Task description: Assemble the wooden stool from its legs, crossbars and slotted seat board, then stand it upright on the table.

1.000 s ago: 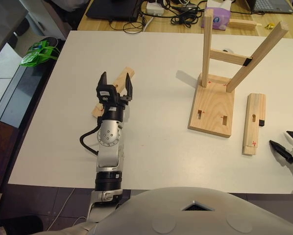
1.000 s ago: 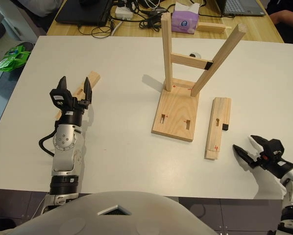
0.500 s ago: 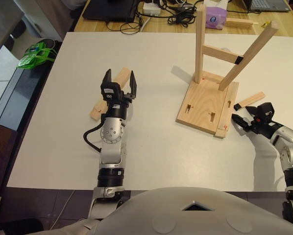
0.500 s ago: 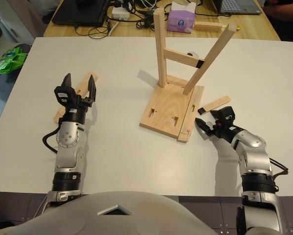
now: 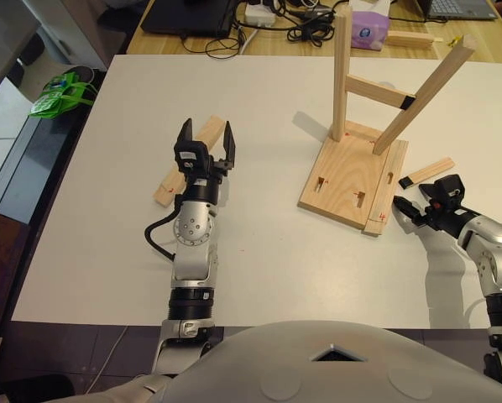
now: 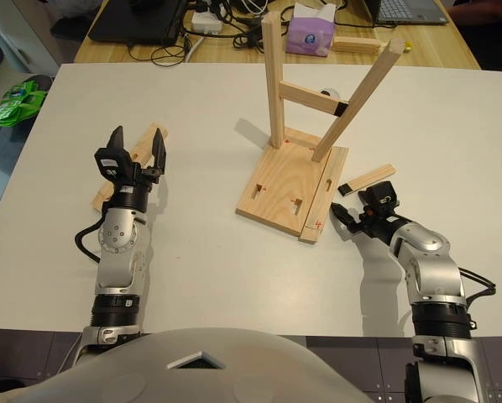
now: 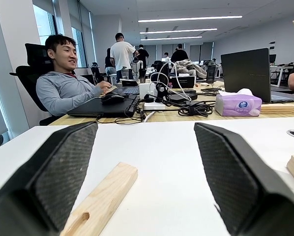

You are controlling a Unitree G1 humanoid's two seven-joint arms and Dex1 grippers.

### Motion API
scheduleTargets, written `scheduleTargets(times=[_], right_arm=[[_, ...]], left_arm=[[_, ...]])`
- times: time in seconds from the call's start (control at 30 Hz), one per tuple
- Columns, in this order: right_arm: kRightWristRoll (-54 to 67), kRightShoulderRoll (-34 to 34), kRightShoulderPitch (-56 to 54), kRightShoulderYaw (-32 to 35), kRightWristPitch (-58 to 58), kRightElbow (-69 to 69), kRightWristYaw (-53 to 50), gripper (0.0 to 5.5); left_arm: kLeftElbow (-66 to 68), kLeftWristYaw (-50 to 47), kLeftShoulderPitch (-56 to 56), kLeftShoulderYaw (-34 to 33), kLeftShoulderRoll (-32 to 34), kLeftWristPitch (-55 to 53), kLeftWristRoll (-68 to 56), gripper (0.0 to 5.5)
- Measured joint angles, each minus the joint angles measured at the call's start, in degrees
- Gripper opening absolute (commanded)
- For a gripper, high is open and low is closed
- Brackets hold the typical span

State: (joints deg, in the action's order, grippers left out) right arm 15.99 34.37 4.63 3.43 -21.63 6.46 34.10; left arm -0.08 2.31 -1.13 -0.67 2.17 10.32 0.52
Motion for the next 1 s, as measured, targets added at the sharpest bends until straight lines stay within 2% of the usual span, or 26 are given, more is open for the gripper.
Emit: scheduleTargets(times=[0.73, 0.9, 1.0], right_arm=[[-6.3, -2.3, -4.6, 2.6, 4.7, 6.3, -11.1, 4.00], [-7.4, -1.7, -4.1, 3.7, 5.4, 6.9, -12.1, 4.00], [-8.5, 1.2, -0.8, 4.7, 6.3, 4.9, -10.7, 4.00]], left_arm=[[3.1, -0.4, 1.6, 0.3, -0.5, 1.8, 0.0, 3.63], [3.3, -0.4, 1.6, 0.3, -0.4, 2.1, 0.0, 3.63], [3.5, -0.4, 1.6, 0.3, -0.4, 2.3, 0.0, 3.63]])
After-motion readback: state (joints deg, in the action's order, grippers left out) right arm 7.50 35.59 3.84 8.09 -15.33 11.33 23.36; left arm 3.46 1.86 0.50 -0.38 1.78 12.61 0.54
